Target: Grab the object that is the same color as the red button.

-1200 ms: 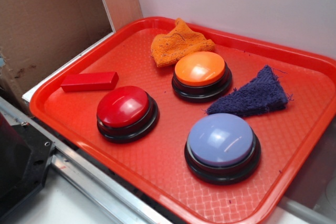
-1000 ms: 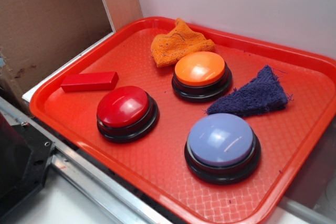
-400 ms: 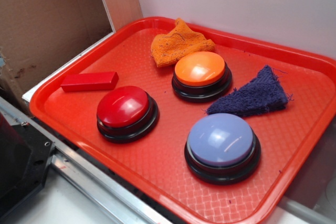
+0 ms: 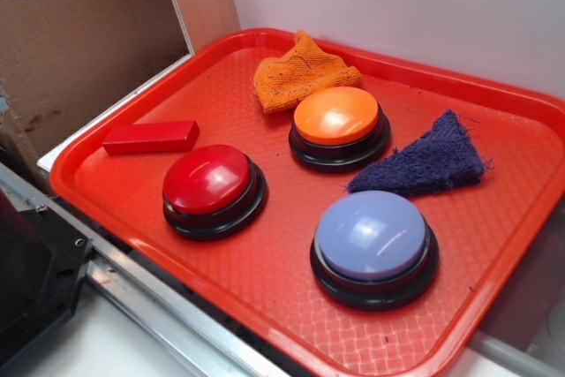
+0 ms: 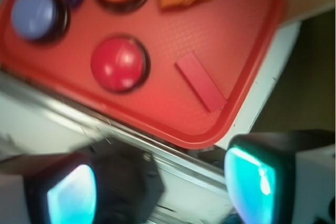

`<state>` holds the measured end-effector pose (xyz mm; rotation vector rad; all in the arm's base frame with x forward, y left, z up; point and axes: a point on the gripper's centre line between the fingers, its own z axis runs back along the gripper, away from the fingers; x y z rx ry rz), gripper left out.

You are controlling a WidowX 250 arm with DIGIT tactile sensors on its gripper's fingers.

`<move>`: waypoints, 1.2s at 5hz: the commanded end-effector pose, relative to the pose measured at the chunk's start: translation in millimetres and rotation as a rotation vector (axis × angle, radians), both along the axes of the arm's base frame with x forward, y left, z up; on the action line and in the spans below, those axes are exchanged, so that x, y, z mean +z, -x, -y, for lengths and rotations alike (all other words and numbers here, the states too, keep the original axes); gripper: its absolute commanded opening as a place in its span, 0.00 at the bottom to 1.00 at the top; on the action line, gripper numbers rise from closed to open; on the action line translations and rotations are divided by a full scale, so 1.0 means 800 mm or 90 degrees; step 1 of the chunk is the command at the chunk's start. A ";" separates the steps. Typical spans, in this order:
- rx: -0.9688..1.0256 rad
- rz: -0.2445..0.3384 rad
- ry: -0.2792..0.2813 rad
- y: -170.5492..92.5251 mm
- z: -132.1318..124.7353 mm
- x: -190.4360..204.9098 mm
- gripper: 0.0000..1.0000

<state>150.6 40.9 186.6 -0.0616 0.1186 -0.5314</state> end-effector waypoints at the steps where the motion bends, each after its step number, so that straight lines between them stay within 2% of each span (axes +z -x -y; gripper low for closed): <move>1: -0.157 -0.079 -0.047 -0.029 -0.051 -0.045 1.00; 3: -0.091 -0.071 -0.079 -0.036 -0.078 -0.079 1.00; 4: -0.051 -0.054 -0.146 -0.041 -0.074 -0.110 1.00; 5: -0.033 -0.037 -0.183 -0.050 -0.058 -0.154 1.00; 6: -0.050 -0.040 -0.176 -0.065 -0.048 -0.168 1.00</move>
